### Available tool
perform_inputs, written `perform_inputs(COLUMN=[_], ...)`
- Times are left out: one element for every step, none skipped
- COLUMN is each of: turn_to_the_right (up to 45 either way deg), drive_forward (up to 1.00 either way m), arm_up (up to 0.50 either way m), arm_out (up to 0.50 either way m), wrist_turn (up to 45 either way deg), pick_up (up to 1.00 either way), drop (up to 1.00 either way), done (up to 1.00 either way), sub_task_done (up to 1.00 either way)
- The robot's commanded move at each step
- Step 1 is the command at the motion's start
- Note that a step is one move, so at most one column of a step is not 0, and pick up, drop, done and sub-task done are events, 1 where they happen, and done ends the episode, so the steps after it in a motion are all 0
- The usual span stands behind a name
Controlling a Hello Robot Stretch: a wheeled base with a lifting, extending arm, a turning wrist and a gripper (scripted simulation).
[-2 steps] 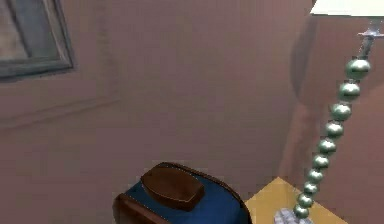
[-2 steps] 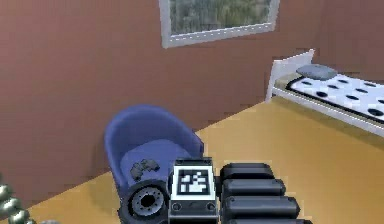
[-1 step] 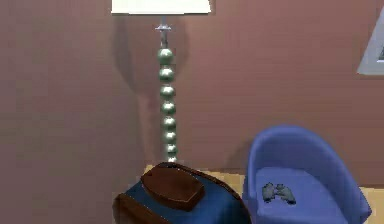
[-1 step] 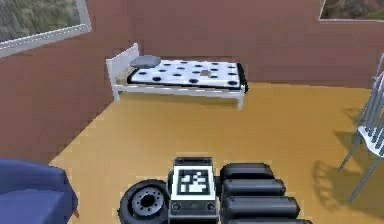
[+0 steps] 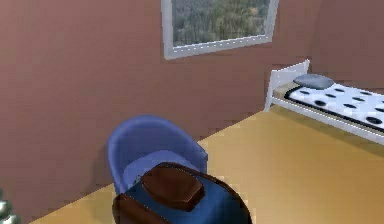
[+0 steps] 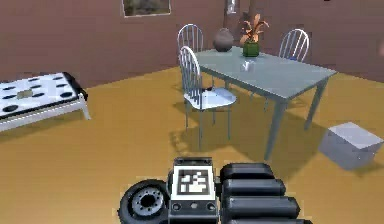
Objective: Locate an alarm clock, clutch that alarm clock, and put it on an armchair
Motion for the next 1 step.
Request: perform_inputs(turn_to_the_right=[21.0], drive_forward=[0.00], arm_up=[0.00], arm_out=[0.00], wrist_turn=[0.0], pick_up=[0.00], drop=[0.00], done=[0.00], sub_task_done=[0.00])
